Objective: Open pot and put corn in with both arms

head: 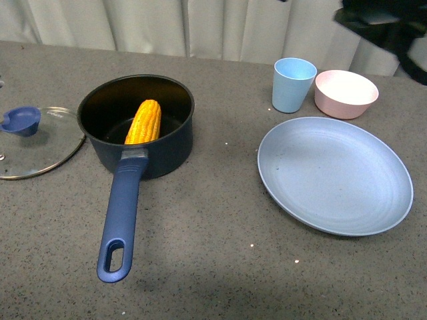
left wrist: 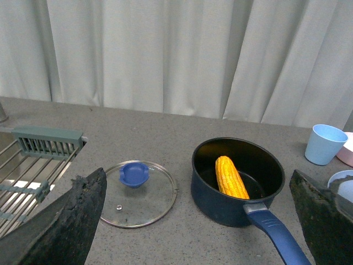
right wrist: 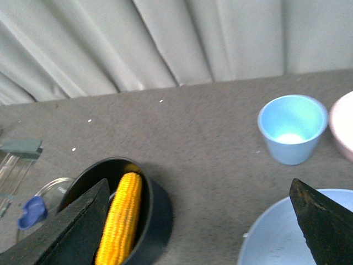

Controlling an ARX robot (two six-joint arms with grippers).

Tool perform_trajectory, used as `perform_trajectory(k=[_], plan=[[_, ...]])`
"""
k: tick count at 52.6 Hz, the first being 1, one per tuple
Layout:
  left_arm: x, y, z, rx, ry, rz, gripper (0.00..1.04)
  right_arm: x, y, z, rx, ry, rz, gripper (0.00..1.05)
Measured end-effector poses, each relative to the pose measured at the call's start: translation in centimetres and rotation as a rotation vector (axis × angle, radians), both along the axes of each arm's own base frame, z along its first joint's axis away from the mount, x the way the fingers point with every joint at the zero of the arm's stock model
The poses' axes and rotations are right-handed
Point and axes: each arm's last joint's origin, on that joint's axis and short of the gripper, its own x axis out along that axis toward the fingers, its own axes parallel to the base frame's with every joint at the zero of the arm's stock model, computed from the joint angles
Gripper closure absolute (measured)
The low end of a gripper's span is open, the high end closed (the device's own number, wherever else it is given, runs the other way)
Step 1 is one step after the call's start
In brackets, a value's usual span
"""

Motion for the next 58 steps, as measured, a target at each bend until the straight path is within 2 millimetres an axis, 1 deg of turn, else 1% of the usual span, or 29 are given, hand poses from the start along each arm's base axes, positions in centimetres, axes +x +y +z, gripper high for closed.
perform_trajectory(k=[7, 15, 19, 22, 24, 27, 28, 31, 32, 36, 38, 39, 42, 43, 46, 47, 55, 58], plan=[[0.0, 0.0, 0.0, 0.0, 0.0, 0.0, 0.06, -3.4, -3.0, 0.6, -0.079, -0.069, -0.054, 0.09], [0.0, 0.0, 0.0, 0.0, 0.0, 0.0, 0.06, -7.3, -6.5, 0.7, -0.149, -0.109, -0.123, 0.09], [0.0, 0.0, 0.0, 0.0, 0.0, 0.0, 0.06, -9.6, -8.4, 0.5, -0.207, -0.132, -0.175, 0.09], [0.0, 0.0, 0.0, 0.0, 0.0, 0.0, 0.06, -10.3, -9.0, 0.3, -0.258, -0.252, -0.256, 0.19], [0.0, 0.0, 0.0, 0.0, 0.0, -0.001, 0.06, -10.6, -9.4, 0.1, -0.274, -0.303, -0.269, 0.24], [0.0, 0.0, 0.0, 0.0, 0.0, 0.0, 0.06, -11.4, -9.9, -0.2, -0.295, -0.364, -0.281, 0.35], [0.0, 0.0, 0.0, 0.0, 0.0, 0.0, 0.06, -11.6, -10.1, -0.2, -0.296, -0.369, -0.283, 0.37], [0.0, 0.0, 0.0, 0.0, 0.0, 0.0, 0.06, -12.3, -10.5, -0.4, -0.314, -0.386, -0.279, 0.47], [0.0, 0.0, 0.0, 0.0, 0.0, 0.0, 0.06, -12.4, -10.6, -0.5, -0.316, -0.387, -0.28, 0.49], [0.0, 0.0, 0.0, 0.0, 0.0, 0.0, 0.06, -13.4, -11.2, -0.8, -0.326, -0.393, -0.278, 0.63], [0.0, 0.0, 0.0, 0.0, 0.0, 0.0, 0.06, -13.9, -11.5, -1.1, -0.331, -0.393, -0.277, 0.72], [0.0, 0.0, 0.0, 0.0, 0.0, 0.0, 0.06, -14.0, -11.6, -1.1, -0.331, -0.392, -0.276, 0.74], [0.0, 0.0, 0.0, 0.0, 0.0, 0.0, 0.06, -14.6, -11.9, -1.4, -0.337, -0.388, -0.276, 0.85], [0.0, 0.0, 0.0, 0.0, 0.0, 0.0, 0.06, -14.7, -12.0, -1.5, -0.337, -0.387, -0.276, 0.87], [0.0, 0.0, 0.0, 0.0, 0.0, 0.0, 0.06, -15.2, -12.3, -1.7, -0.338, -0.387, -0.277, 0.97], [0.0, 0.0, 0.0, 0.0, 0.0, 0.0, 0.06, -15.5, -12.4, -1.7, -0.338, -0.389, -0.278, 1.03], [0.0, 0.0, 0.0, 0.0, 0.0, 0.0, 0.06, -16.6, -12.9, -2.1, -0.339, -0.39, -0.273, 1.04], [0.0, 0.0, 0.0, 0.0, 0.0, 0.0, 0.06, -16.9, -13.4, -2.2, -0.335, -0.394, -0.253, 1.04]])
